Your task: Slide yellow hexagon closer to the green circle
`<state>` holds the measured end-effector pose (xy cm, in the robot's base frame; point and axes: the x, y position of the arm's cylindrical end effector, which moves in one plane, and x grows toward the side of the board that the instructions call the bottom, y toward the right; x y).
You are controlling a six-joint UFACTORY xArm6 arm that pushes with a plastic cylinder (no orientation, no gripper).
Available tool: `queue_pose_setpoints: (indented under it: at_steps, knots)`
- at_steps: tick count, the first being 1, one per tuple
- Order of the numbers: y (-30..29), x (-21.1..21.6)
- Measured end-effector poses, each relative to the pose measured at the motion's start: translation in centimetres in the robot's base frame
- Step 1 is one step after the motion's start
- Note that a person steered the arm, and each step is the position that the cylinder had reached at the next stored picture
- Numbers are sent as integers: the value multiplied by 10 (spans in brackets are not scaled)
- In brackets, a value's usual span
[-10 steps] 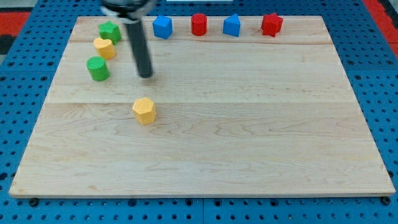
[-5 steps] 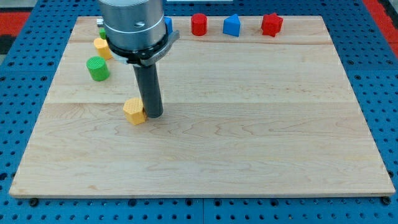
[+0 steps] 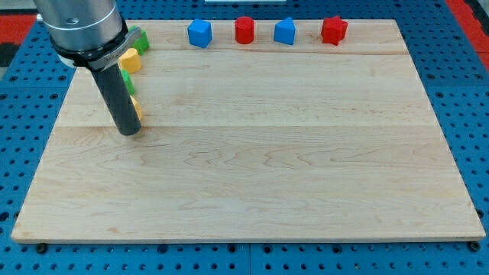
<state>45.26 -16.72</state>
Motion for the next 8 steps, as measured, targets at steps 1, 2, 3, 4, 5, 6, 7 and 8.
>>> queue_pose_setpoints:
  at_steps: [1, 2, 3, 4, 5, 6, 7, 8]
  knots:
    - [46, -18]
    - [46, -44]
    - [19, -47]
    - [14, -37]
    - [14, -24]
    - [14, -18]
    - [0, -18]
    - [-8, -18]
